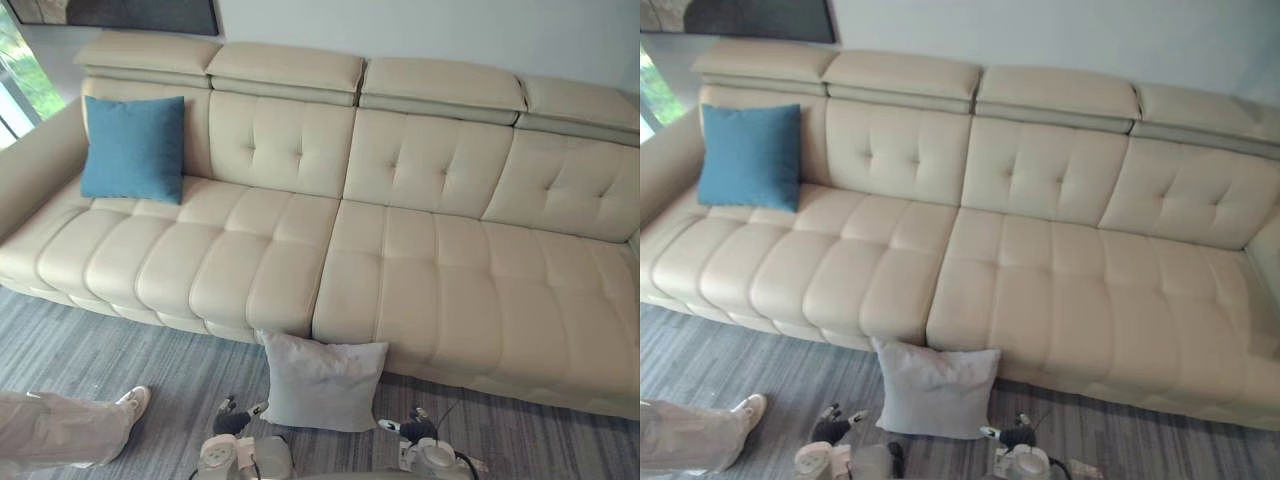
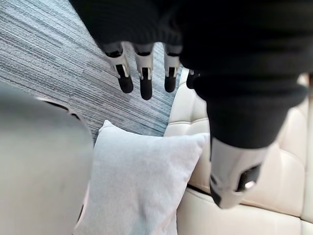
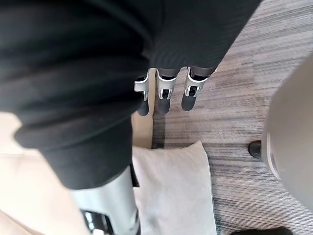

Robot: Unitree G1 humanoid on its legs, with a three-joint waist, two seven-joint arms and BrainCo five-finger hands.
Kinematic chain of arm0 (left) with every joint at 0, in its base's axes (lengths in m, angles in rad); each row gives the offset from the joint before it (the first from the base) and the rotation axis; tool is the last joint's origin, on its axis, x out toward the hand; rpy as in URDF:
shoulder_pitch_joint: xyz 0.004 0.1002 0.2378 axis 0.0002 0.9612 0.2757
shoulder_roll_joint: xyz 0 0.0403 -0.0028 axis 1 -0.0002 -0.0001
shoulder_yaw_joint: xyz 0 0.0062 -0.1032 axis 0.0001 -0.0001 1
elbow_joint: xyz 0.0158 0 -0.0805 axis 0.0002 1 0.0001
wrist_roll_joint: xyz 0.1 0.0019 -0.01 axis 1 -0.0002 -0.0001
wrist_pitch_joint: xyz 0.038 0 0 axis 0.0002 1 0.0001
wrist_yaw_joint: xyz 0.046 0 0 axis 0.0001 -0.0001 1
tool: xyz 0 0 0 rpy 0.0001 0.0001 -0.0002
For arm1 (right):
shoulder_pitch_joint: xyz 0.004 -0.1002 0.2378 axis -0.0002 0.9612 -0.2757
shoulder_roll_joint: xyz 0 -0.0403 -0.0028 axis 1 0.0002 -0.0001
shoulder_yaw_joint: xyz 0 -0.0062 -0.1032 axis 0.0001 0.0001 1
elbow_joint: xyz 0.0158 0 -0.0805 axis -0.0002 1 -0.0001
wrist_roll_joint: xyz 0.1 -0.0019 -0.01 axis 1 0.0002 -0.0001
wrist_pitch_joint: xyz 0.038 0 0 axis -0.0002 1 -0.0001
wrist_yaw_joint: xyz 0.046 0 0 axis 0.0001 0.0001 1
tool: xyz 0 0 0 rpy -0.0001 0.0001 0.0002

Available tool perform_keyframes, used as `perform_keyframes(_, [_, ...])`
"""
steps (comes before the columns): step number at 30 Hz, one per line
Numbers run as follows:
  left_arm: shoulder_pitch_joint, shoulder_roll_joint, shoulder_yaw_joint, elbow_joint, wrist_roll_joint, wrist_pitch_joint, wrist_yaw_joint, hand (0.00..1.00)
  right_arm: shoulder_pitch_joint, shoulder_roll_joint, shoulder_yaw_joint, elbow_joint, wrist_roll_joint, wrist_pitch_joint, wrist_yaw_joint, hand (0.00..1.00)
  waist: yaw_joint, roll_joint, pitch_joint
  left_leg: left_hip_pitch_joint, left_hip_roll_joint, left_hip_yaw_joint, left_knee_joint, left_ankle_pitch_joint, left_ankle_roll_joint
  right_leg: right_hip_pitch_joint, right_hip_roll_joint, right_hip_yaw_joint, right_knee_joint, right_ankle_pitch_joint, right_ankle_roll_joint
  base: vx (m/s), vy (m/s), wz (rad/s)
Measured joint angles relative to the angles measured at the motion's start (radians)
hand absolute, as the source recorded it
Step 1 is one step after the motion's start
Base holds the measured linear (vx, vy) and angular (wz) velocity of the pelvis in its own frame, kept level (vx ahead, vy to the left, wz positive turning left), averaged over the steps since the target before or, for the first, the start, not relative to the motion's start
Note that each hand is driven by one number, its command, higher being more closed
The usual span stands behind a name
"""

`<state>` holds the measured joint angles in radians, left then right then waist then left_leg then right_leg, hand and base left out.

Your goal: Pick up cushions and gather them together orderly.

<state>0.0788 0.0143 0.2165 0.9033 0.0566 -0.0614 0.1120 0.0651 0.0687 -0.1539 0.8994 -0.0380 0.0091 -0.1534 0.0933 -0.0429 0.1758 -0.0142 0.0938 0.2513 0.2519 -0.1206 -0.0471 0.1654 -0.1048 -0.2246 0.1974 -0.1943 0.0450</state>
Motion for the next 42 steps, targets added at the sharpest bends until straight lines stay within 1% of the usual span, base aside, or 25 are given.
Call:
perform_keyframes(5, [0.000,0.003,0.000,0.019,0.001,0.000,-0.001,0.00,0.003,0.000,0.000,0.012,-0.002,-0.005,0.000,0.00,0.007,-0.005,-0.007,0.069,-0.014,0.063,-0.068,0.002,0.009,0.010,-0.013,0.048,-0.013,0.016,0.008,0.03,0.060,-0.40])
perform_keyframes(6, [0.000,0.002,-0.001,0.022,0.001,0.000,-0.001,0.00,0.000,0.000,0.000,0.013,-0.004,-0.005,0.001,0.00,0.007,0.000,-0.004,0.090,-0.016,0.071,-0.091,0.006,0.014,0.004,-0.015,0.050,0.015,0.016,0.008,-0.03,0.013,-0.25])
perform_keyframes(8, [-0.004,0.000,-0.013,0.033,0.001,0.000,-0.002,0.00,-0.004,-0.006,0.000,0.013,-0.004,-0.006,0.002,0.00,0.006,0.010,-0.002,0.107,-0.012,0.070,-0.117,0.006,0.019,-0.045,-0.018,0.049,0.134,0.016,0.008,-0.09,0.041,-0.08])
perform_keyframes(10, [-0.006,0.005,-0.018,0.035,0.001,0.001,-0.002,0.00,-0.005,-0.007,0.001,0.009,-0.004,-0.009,0.004,0.00,0.005,0.007,0.003,0.139,-0.016,0.055,-0.138,0.008,0.029,-0.136,-0.046,0.048,0.364,0.025,0.018,-0.08,0.048,0.29])
perform_keyframes(11, [-0.006,0.008,-0.018,0.038,0.000,0.002,-0.001,0.00,-0.001,-0.012,0.001,0.008,-0.005,-0.013,0.005,0.00,0.000,0.008,0.002,0.158,-0.017,0.029,-0.140,0.001,0.028,-0.173,-0.055,0.055,0.453,0.026,-0.001,-0.01,0.005,0.44])
perform_keyframes(12, [-0.006,0.009,-0.018,0.039,0.001,0.002,0.000,0.00,-0.001,-0.012,0.002,0.007,-0.005,-0.015,0.005,0.00,0.000,0.006,0.002,0.156,-0.017,0.019,-0.142,-0.001,0.024,-0.174,-0.053,0.059,0.464,0.010,-0.008,0.00,-0.021,0.61])
perform_keyframes(13, [-0.005,0.010,-0.019,0.040,0.001,0.001,-0.001,0.00,-0.001,-0.013,0.008,0.008,-0.005,-0.017,0.005,0.00,0.000,0.005,0.000,0.157,-0.018,-0.006,-0.142,-0.001,0.024,-0.178,-0.050,0.073,0.453,-0.024,-0.004,0.01,-0.049,0.65])
perform_keyframes(14, [-0.005,0.010,-0.019,0.039,0.000,0.001,0.000,0.00,-0.001,-0.014,0.010,0.014,-0.004,-0.018,0.005,0.00,0.000,0.005,0.000,0.151,-0.020,-0.028,-0.142,-0.001,0.023,-0.181,-0.046,0.087,0.390,-0.027,0.002,0.02,-0.060,0.68])
perform_keyframes(15, [-0.004,0.010,-0.019,0.037,0.001,0.001,0.000,0.00,-0.002,-0.014,0.010,0.017,-0.004,-0.019,0.004,0.00,0.000,0.001,-0.002,0.146,-0.026,-0.042,-0.142,0.000,0.021,-0.177,-0.042,0.098,0.341,-0.004,-0.001,0.05,-0.092,0.62])
perform_keyframes(16, [-0.001,0.013,-0.018,0.031,0.001,0.001,0.002,0.00,0.000,-0.012,0.009,0.021,-0.003,-0.018,0.003,0.00,-0.001,-0.014,-0.014,0.132,-0.045,-0.071,-0.142,0.006,0.012,-0.169,-0.046,0.118,0.264,0.023,0.003,0.10,-0.131,0.52])
perform_keyframes(17, [0.003,0.008,-0.019,0.031,0.001,0.000,0.008,0.00,0.008,-0.011,0.007,0.023,-0.002,-0.015,0.003,0.00,0.001,-0.014,-0.040,0.118,-0.046,-0.088,-0.143,0.012,0.002,-0.142,-0.047,0.117,0.185,0.001,0.013,0.14,-0.144,0.41])
perform_keyframes(19, [0.003,0.002,-0.018,0.027,-0.001,-0.003,0.016,0.00,0.006,-0.002,0.008,0.032,-0.002,-0.012,0.004,0.00,0.009,-0.015,-0.041,0.100,-0.055,-0.084,-0.143,0.026,-0.014,-0.105,-0.049,0.107,0.076,-0.037,0.023,0.14,-0.144,0.01])
perform_keyframes(20, [0.001,-0.004,-0.018,0.033,-0.002,0.001,0.019,0.00,0.000,-0.004,0.006,0.030,-0.001,-0.009,0.000,0.00,0.008,-0.005,-0.041,0.099,-0.048,-0.088,-0.147,0.038,-0.016,-0.104,-0.038,0.100,0.064,-0.029,0.019,0.09,-0.119,-0.10])
perform_keyframes(22, [0.005,-0.006,-0.020,0.037,-0.003,0.000,0.020,0.00,0.003,-0.005,0.000,0.029,0.001,-0.010,-0.006,0.00,0.000,0.000,-0.044,0.108,-0.039,-0.104,-0.147,0.033,-0.023,-0.074,-0.025,0.087,0.036,-0.027,0.018,0.09,-0.077,0.13])
perform_keyframes(24, [0.013,-0.004,-0.020,0.029,-0.012,-0.001,0.020,0.00,0.009,-0.002,0.000,0.029,0.001,-0.010,-0.009,0.00,0.001,-0.008,-0.048,0.110,-0.032,-0.117,-0.145,0.026,-0.033,-0.052,-0.018,0.071,0.014,-0.025,0.018,0.12,-0.063,0.21])
perform_keyframes(27, [0.013,0.003,-0.019,0.023,-0.039,-0.001,0.028,0.00,0.012,-0.001,-0.002,0.029,0.020,-0.010,-0.020,0.00,0.007,-0.018,-0.050,0.092,-0.033,-0.125,-0.139,0.017,-0.029,-0.043,-0.015,0.061,-0.015,-0.011,0.027,0.10,-0.007,0.13])
perform_keyframes(29, [0.003,0.008,-0.018,0.017,-0.042,0.000,0.044,0.00,-0.001,-0.003,-0.009,0.029,0.040,-0.010,-0.024,0.00,0.013,-0.022,-0.038,0.033,-0.031,-0.129,-0.068,-0.016,-0.021,-0.067,-0.017,0.058,-0.007,-0.009,0.029,0.04,0.040,0.08])
perform_keyframes(30, [-0.010,0.009,-0.018,0.014,-0.045,0.001,0.046,0.00,-0.003,-0.010,-0.012,0.029,0.041,-0.010,-0.026,0.00,0.013,-0.014,-0.030,0.000,-0.022,-0.135,-0.032,-0.030,-0.017,-0.078,-0.014,0.056,0.009,-0.009,0.029,-0.01,0.064,0.22])
perform_keyframes(31, [-0.042,0.009,-0.018,0.009,-0.061,0.001,0.061,0.00,-0.030,-0.014,-0.030,0.021,0.053,-0.011,-0.032,0.00,0.013,-0.004,0.009,-0.088,-0.010,-0.159,0.086,-0.062,-0.007,-0.146,-0.012,0.042,0.089,-0.010,0.029,-0.09,0.087,0.24])
perform_keyframes(33, [-0.088,0.008,-0.019,-0.012,-0.073,0.001,0.067,0.00,-0.059,-0.028,-0.035,0.018,0.077,-0.011,-0.048,0.00,0.015,0.001,0.059,-0.184,0.003,-0.179,0.184,-0.082,0.001,-0.240,-0.012,0.041,0.191,-0.013,0.030,-0.15,0.115,0.18])
perform_keyframes(34, [-0.127,0.010,-0.021,-0.035,-0.081,0.000,0.084,0.00,-0.108,-0.045,-0.037,0.013,0.088,-0.011,-0.062,0.00,0.016,-0.006,0.114,-0.258,0.004,-0.181,0.255,-0.108,0.008,-0.328,-0.022,0.045,0.293,-0.038,0.035,-0.15,0.088,0.06])
perform_keyframes(35, [-0.145,0.011,-0.021,-0.044,-0.082,0.001,0.089,0.00,-0.125,-0.053,-0.037,0.005,0.098,-0.012,-0.068,0.00,0.017,-0.011,0.130,-0.298,0.001,-0.179,0.288,-0.122,0.011,-0.372,-0.032,0.047,0.334,-0.055,0.036,-0.20,0.108,-0.03])
perform_keyframes(38, [-0.224,0.013,-0.020,-0.094,-0.101,-0.001,0.122,0.00,-0.196,-0.084,-0.037,-0.062,0.129,-0.018,-0.100,0.00,0.017,-0.009,0.213,-0.458,-0.002,-0.161,0.434,-0.175,0.027,-0.525,-0.055,0.076,0.456,-0.126,0.031,-0.25,0.108,-0.22])
perform_keyframes(40, [-0.258,0.020,-0.018,-0.115,-0.107,-0.002,0.135,0.00,-0.228,-0.089,-0.036,-0.067,0.139,-0.021,-0.106,0.00,0.017,-0.006,0.226,-0.522,0.002,-0.161,0.466,-0.183,0.025,-0.587,-0.055,0.082,0.472,-0.141,0.029,-0.18,0.052,-0.17])
perform_keyframes(42, [-0.314,0.031,-0.017,-0.143,-0.122,-0.005,0.151,0.00,-0.271,-0.087,-0.036,-0.087,0.161,-0.021,-0.126,0.00,0.014,-0.004,0.263,-0.601,0.004,-0.167,0.494,-0.177,0.023,-0.669,-0.054,0.085,0.512,-0.142,0.026,-0.16,-0.011,-0.01])
